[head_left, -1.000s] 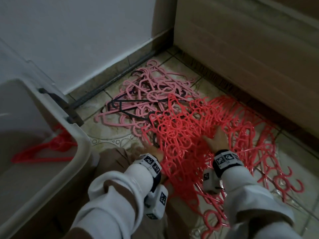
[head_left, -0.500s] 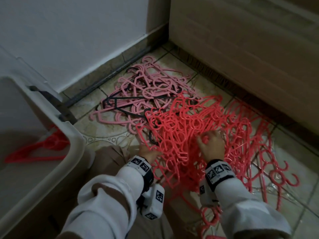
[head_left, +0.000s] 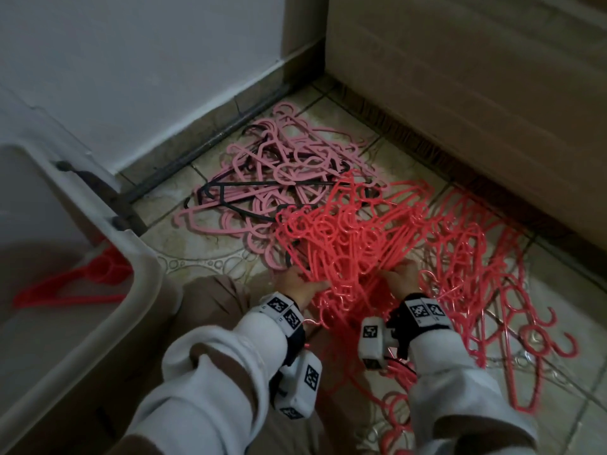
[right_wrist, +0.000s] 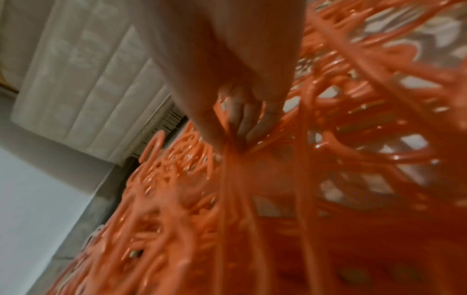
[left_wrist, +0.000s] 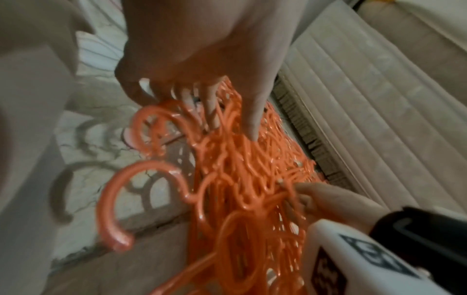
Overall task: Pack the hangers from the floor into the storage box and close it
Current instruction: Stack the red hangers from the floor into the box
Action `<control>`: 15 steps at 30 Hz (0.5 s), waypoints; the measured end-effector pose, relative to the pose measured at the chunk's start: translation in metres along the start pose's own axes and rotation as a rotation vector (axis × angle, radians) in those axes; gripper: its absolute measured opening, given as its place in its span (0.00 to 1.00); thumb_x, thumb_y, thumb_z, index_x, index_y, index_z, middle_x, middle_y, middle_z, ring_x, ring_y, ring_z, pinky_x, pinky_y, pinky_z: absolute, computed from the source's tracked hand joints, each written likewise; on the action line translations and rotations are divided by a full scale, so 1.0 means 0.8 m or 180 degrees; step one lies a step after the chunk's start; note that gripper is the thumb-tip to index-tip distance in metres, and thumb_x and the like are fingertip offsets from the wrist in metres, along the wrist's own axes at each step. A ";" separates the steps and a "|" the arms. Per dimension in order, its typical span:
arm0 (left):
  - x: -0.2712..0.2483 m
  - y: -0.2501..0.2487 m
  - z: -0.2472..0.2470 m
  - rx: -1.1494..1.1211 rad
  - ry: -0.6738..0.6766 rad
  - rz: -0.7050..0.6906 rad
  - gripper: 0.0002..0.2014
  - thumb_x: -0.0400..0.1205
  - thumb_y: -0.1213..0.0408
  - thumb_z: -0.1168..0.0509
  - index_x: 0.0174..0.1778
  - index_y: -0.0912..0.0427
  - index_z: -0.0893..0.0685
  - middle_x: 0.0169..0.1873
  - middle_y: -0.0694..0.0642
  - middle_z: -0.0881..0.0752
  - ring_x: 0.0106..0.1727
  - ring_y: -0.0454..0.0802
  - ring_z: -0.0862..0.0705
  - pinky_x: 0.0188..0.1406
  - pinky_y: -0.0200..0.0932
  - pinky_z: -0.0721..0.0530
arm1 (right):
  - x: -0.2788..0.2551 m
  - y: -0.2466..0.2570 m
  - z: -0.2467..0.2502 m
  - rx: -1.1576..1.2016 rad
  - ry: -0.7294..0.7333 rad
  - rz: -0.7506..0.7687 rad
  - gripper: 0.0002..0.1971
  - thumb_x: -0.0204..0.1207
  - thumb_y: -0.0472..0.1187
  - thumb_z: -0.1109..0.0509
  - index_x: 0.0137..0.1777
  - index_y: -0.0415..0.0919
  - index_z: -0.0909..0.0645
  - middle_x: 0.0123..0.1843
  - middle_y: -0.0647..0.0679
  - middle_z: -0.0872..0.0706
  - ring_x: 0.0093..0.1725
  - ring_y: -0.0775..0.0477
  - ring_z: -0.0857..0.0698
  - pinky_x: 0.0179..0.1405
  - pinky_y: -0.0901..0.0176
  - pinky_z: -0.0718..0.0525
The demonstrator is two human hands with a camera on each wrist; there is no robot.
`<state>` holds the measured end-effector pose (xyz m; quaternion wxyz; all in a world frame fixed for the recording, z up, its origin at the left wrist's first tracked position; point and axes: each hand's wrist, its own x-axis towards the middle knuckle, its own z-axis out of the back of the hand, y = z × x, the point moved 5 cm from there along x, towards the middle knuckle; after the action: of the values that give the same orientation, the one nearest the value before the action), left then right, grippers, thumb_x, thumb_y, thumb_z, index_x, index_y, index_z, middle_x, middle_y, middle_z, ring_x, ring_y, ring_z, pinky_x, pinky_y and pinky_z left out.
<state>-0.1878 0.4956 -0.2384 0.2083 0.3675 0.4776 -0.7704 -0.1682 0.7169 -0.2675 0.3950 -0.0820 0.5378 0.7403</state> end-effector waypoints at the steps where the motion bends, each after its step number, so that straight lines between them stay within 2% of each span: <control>1: -0.001 -0.004 0.000 -0.0012 -0.0034 -0.0085 0.22 0.72 0.60 0.25 0.59 0.61 0.22 0.54 0.50 0.17 0.57 0.48 0.19 0.64 0.45 0.23 | -0.004 -0.001 -0.004 0.0256 0.0059 -0.0038 0.12 0.69 0.21 0.30 0.52 0.26 0.23 0.41 0.46 0.10 0.29 0.64 0.16 0.35 0.70 0.15; 2: 0.000 -0.006 0.000 0.0000 -0.0033 -0.0082 0.26 0.71 0.58 0.24 0.63 0.60 0.23 0.57 0.51 0.17 0.61 0.50 0.19 0.67 0.48 0.24 | -0.009 -0.001 -0.008 0.0471 0.0149 0.0009 0.18 0.69 0.21 0.31 0.59 0.26 0.25 0.48 0.41 0.14 0.34 0.58 0.16 0.37 0.72 0.15; 3: 0.000 -0.008 -0.001 0.0055 -0.0006 -0.0085 0.32 0.69 0.54 0.23 0.67 0.58 0.25 0.62 0.53 0.18 0.64 0.53 0.20 0.69 0.51 0.24 | -0.014 0.000 -0.012 0.0476 0.0236 0.0100 0.20 0.70 0.22 0.30 0.62 0.28 0.25 0.50 0.40 0.16 0.36 0.56 0.16 0.43 0.70 0.14; 4: -0.002 -0.011 -0.003 0.0169 0.0034 -0.0046 0.39 0.66 0.47 0.23 0.71 0.56 0.28 0.65 0.53 0.19 0.67 0.55 0.21 0.70 0.54 0.26 | -0.018 0.002 -0.015 0.0420 0.0305 0.0227 0.18 0.70 0.23 0.30 0.61 0.29 0.23 0.49 0.42 0.16 0.35 0.60 0.16 0.49 0.65 0.14; 5: 0.000 -0.011 -0.005 0.0289 0.0074 -0.0051 0.48 0.59 0.38 0.24 0.73 0.55 0.30 0.69 0.54 0.21 0.69 0.56 0.23 0.71 0.55 0.26 | -0.024 0.003 -0.019 0.0439 0.0416 0.0235 0.17 0.71 0.24 0.31 0.60 0.30 0.22 0.46 0.45 0.14 0.32 0.65 0.16 0.50 0.64 0.14; 6: 0.002 -0.010 -0.007 0.0418 0.0137 -0.0062 0.57 0.52 0.29 0.27 0.75 0.54 0.32 0.71 0.54 0.23 0.70 0.56 0.24 0.71 0.57 0.27 | -0.028 0.002 -0.023 0.0547 0.0523 0.0214 0.16 0.72 0.24 0.32 0.59 0.31 0.23 0.43 0.48 0.13 0.30 0.68 0.16 0.46 0.67 0.14; 7: 0.001 -0.011 -0.008 0.0502 0.0225 -0.0015 0.61 0.49 0.25 0.29 0.76 0.53 0.34 0.73 0.55 0.25 0.72 0.57 0.26 0.71 0.57 0.27 | -0.029 0.001 -0.027 0.0625 0.0598 0.0120 0.15 0.73 0.24 0.33 0.59 0.31 0.23 0.40 0.50 0.12 0.30 0.67 0.15 0.42 0.67 0.15; 8: 0.000 -0.011 -0.009 0.0523 0.0237 0.0032 0.59 0.54 0.27 0.29 0.78 0.55 0.36 0.75 0.57 0.28 0.73 0.58 0.28 0.72 0.56 0.28 | -0.029 0.001 -0.030 0.0630 0.0605 0.0060 0.15 0.73 0.25 0.33 0.59 0.32 0.22 0.40 0.49 0.12 0.33 0.61 0.14 0.42 0.63 0.16; 9: 0.001 -0.007 -0.009 0.0523 0.0193 0.0099 0.53 0.62 0.34 0.28 0.79 0.57 0.38 0.75 0.58 0.29 0.74 0.59 0.29 0.72 0.54 0.28 | -0.030 0.001 -0.032 0.0699 0.0617 -0.0061 0.13 0.73 0.28 0.33 0.57 0.34 0.21 0.39 0.46 0.12 0.35 0.54 0.14 0.43 0.59 0.17; 10: 0.002 -0.006 -0.009 0.0510 0.0188 0.0120 0.48 0.67 0.41 0.27 0.79 0.58 0.38 0.75 0.59 0.29 0.74 0.59 0.29 0.72 0.52 0.28 | -0.029 0.002 -0.034 0.0847 0.0656 -0.0155 0.11 0.73 0.32 0.32 0.55 0.36 0.20 0.39 0.46 0.11 0.36 0.51 0.14 0.44 0.56 0.18; 11: 0.002 -0.006 -0.008 0.0509 0.0202 0.0107 0.47 0.66 0.43 0.26 0.78 0.57 0.36 0.74 0.58 0.27 0.73 0.59 0.28 0.72 0.53 0.28 | -0.030 0.002 -0.038 0.1005 0.0781 -0.0269 0.14 0.72 0.42 0.30 0.57 0.38 0.20 0.41 0.47 0.11 0.39 0.50 0.14 0.48 0.53 0.20; 13: 0.008 -0.002 -0.010 0.0521 0.0184 0.0060 0.53 0.53 0.42 0.25 0.76 0.50 0.34 0.72 0.57 0.25 0.72 0.59 0.26 0.72 0.56 0.27 | -0.031 -0.002 -0.043 0.1017 0.1034 -0.0464 0.37 0.63 0.65 0.28 0.69 0.45 0.25 0.58 0.51 0.15 0.56 0.48 0.18 0.63 0.44 0.25; 14: 0.014 0.002 -0.009 0.0536 0.0151 0.0042 0.53 0.49 0.44 0.26 0.75 0.47 0.33 0.70 0.56 0.23 0.70 0.59 0.25 0.70 0.58 0.26 | -0.033 -0.002 -0.044 0.0875 0.1096 -0.0428 0.45 0.57 0.69 0.26 0.73 0.50 0.31 0.64 0.52 0.20 0.62 0.47 0.22 0.68 0.39 0.27; 15: 0.014 -0.001 -0.007 0.0547 0.0151 0.0039 0.49 0.51 0.49 0.26 0.73 0.46 0.31 0.66 0.56 0.21 0.67 0.59 0.23 0.68 0.57 0.24 | -0.033 -0.002 -0.044 0.0740 0.1056 -0.0337 0.50 0.52 0.68 0.21 0.74 0.53 0.34 0.66 0.53 0.22 0.65 0.46 0.23 0.69 0.36 0.28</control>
<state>-0.1931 0.5011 -0.2480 0.1694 0.4050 0.4123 -0.7983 -0.1597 0.6738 -0.2686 0.3462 -0.1848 0.6722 0.6278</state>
